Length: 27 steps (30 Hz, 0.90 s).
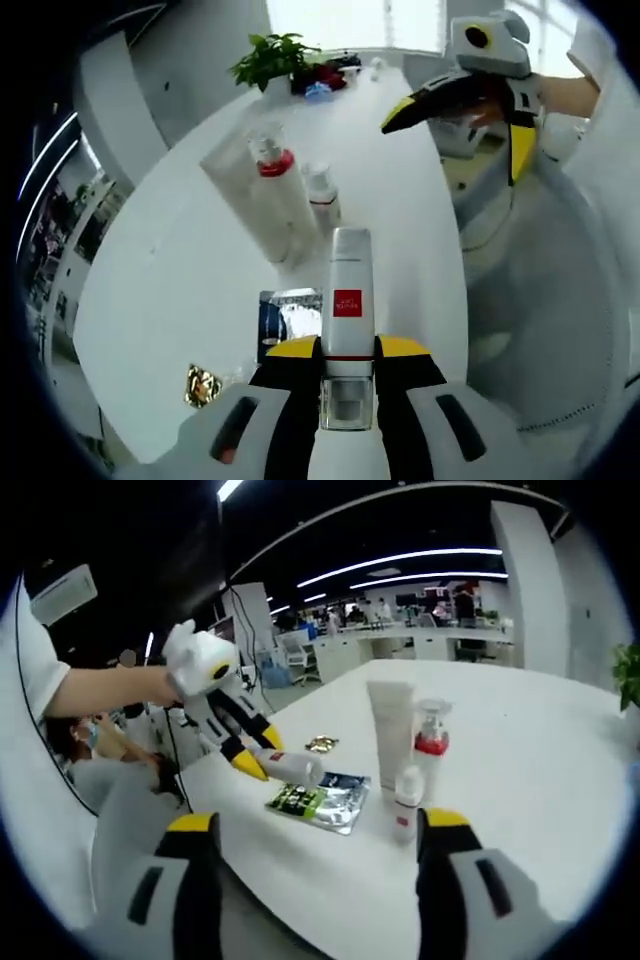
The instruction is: Arrange the skincare products in the storage area until every visible bottle or jar stands upright without overlapping.
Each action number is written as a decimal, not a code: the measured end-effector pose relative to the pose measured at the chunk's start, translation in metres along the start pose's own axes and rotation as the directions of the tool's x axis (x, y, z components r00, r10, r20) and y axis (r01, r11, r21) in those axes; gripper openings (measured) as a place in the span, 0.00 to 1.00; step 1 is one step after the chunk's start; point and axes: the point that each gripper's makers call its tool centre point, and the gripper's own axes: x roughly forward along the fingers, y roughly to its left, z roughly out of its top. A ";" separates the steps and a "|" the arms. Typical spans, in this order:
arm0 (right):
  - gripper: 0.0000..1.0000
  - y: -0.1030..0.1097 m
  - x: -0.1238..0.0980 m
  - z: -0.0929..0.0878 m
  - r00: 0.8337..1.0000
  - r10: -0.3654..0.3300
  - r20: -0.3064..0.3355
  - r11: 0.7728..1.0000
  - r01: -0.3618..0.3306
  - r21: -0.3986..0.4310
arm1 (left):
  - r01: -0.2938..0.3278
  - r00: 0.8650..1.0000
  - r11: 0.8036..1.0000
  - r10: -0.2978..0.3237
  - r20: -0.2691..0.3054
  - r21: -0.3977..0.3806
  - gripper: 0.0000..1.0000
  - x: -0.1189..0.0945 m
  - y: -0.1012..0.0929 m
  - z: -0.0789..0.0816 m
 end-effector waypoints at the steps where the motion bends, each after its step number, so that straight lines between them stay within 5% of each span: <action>1: 0.79 0.002 0.001 0.001 1.000 0.009 -0.002 1.000 -0.009 -0.005 | 0.001 1.000 1.000 -0.001 0.002 0.001 0.17 -0.001 -0.002 0.001; 17: 0.63 0.036 0.010 0.014 0.986 0.157 -0.061 0.978 -0.163 -0.126 | 0.024 1.000 0.998 -0.025 0.018 0.051 0.17 -0.013 -0.033 0.016; 27: 0.57 0.055 0.012 0.017 0.961 0.237 -0.145 0.933 -0.266 -0.242 | 0.034 0.999 0.996 -0.035 0.015 0.082 0.17 -0.017 -0.050 0.024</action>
